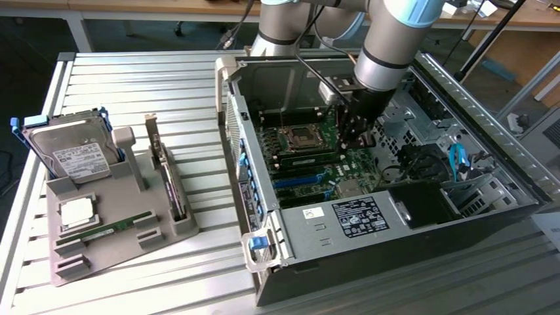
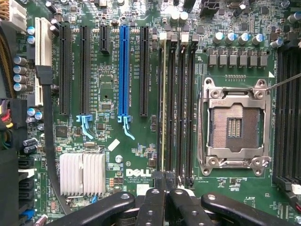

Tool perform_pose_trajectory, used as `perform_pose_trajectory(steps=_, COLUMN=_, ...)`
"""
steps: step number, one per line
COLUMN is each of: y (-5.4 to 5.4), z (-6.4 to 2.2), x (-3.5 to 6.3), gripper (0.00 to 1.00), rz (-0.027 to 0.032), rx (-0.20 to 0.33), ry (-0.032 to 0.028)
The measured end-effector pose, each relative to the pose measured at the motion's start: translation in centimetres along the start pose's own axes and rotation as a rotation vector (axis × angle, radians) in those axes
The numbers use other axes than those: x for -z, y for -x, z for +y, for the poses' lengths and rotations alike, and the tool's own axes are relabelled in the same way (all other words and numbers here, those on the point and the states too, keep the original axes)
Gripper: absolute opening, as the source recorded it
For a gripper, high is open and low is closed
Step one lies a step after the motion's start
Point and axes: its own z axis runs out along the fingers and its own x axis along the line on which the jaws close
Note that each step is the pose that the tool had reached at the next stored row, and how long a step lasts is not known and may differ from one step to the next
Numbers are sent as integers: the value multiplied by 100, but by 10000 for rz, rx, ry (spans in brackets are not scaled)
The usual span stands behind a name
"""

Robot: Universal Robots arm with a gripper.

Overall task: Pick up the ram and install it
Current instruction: 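Press down the ram until it locks into place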

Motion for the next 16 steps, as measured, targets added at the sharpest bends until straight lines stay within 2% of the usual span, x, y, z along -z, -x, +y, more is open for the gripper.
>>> perform_pose_trajectory(steps=9, y=0, z=-4, x=-57, gripper=10, rz=2, rx=1, ry=0)
perform_pose_trajectory(steps=16, y=2, z=-5, x=-41, gripper=10, rz=1, rx=2, ry=-5)
